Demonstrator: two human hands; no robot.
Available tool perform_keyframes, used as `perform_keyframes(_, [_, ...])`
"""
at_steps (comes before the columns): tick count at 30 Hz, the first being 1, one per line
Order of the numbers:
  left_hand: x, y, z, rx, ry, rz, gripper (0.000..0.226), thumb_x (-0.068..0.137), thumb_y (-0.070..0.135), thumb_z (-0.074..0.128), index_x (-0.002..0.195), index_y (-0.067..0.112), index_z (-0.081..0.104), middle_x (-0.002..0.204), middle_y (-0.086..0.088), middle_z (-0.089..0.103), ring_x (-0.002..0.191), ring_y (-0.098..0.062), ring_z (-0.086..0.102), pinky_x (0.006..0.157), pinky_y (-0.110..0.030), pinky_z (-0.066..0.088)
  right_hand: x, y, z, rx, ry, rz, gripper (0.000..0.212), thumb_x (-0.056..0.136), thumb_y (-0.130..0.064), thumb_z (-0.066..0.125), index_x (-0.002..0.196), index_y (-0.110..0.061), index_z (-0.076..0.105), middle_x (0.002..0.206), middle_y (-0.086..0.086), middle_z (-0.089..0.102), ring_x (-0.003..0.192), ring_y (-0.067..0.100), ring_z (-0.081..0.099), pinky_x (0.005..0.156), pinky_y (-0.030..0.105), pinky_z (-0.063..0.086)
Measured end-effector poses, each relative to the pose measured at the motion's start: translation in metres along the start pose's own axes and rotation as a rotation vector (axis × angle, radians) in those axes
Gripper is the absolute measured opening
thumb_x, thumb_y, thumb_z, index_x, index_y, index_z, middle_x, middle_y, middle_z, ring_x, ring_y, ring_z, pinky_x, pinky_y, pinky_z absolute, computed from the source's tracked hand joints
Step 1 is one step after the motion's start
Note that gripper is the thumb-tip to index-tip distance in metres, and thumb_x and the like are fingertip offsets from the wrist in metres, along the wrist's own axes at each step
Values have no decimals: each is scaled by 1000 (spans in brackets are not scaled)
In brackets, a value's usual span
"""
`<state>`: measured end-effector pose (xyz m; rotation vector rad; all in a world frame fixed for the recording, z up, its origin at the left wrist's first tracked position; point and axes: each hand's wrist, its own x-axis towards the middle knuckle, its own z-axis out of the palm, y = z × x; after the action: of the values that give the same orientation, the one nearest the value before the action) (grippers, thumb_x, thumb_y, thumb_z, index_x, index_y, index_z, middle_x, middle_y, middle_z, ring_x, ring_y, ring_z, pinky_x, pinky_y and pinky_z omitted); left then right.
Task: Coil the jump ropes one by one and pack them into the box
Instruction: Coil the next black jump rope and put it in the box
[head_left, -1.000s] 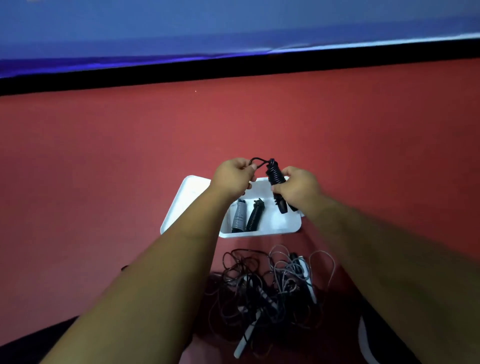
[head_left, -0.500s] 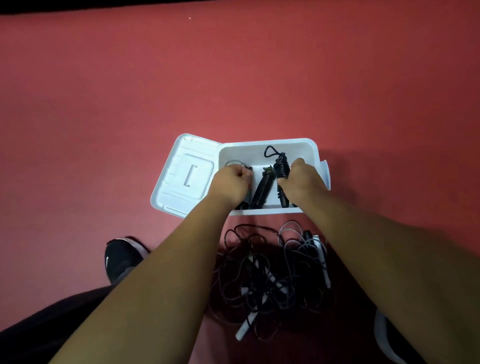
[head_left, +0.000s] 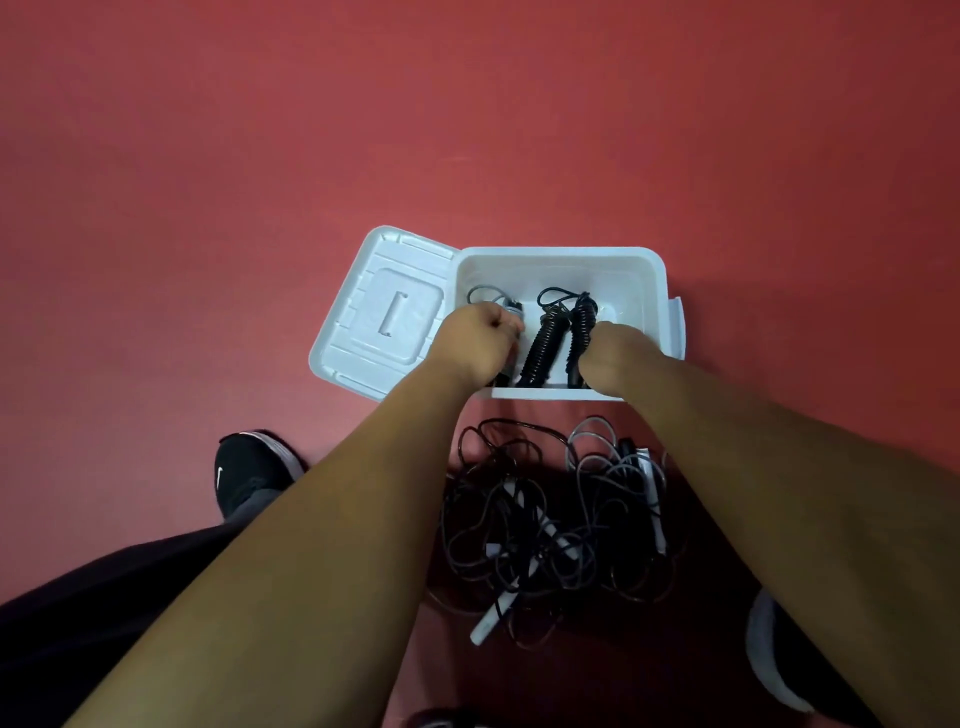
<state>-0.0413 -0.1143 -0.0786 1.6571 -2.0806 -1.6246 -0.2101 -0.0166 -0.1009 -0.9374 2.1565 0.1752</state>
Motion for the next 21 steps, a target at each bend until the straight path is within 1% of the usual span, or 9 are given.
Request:
perform_keyframes(2, [-4,1,-1,-48,5,-16,23,102,14,55,86,17,72,75,1,73,55,-9,64,65,-25,53,-9,-3,-5,-15,-10,-22,23,101,-5,48,80,-8,58,86,8,57,88,28,54,68,31,41])
perform_keyframes(6, [-17,6,-7,-89,73,-36,24,101,15,55,87,16,75,77,5,73,69,-19,69,68,-33,60,-21,-4,-16,43,47,-69,15,100,-8,50,88,-6,60,96,11,64,91,31,57,74,32,42])
perform_keyframes(8, [-27,9,-14,-136,150,-47,25,102,18,51,92,19,74,83,0,75,74,-22,70,64,-33,59,-30,-5,-20,129,146,-91,12,95,-7,52,83,-8,56,81,8,59,88,33,60,65,29,40])
perform_keyframes(10, [-38,7,-20,-97,290,-59,26,102,21,47,101,15,72,94,-3,75,84,-22,69,71,-29,55,-45,-5,-22,204,243,-101,7,91,-8,52,88,-8,58,79,9,60,87,36,63,57,30,39])
perform_keyframes(12, [-50,-1,-25,-29,463,-127,28,103,21,43,114,7,65,108,-10,72,97,-30,66,79,-32,50,-60,-4,-21,254,294,-116,19,93,-10,52,108,-7,63,96,12,66,93,35,65,69,36,53])
perform_keyframes(14, [-60,-16,-27,-34,515,-269,32,102,17,47,128,-1,52,121,-19,66,109,-37,63,80,-33,43,-76,-3,-17,220,301,-135,23,97,-11,51,116,-5,64,107,15,69,100,36,66,82,41,57])
perform_keyframes(17, [-78,-41,-19,21,236,-371,51,84,28,59,128,2,55,121,-17,66,108,-37,66,86,-36,53,-95,2,-3,168,294,-180,20,100,-14,50,110,-5,64,102,15,69,95,35,64,77,37,52])
perform_keyframes(20, [-97,-52,-3,327,-222,-296,30,92,25,66,116,8,73,115,-9,71,106,-31,67,87,-32,52,-111,8,15,112,253,-184,18,102,-16,48,105,-8,64,94,10,65,88,30,62,75,35,51])
perform_keyframes(21, [-103,-53,2,400,-295,-278,27,96,25,64,115,8,74,114,-10,72,106,-34,68,85,-33,53,-117,9,20,95,236,-181,17,102,-16,47,101,-9,63,92,9,66,86,30,63,72,35,50])
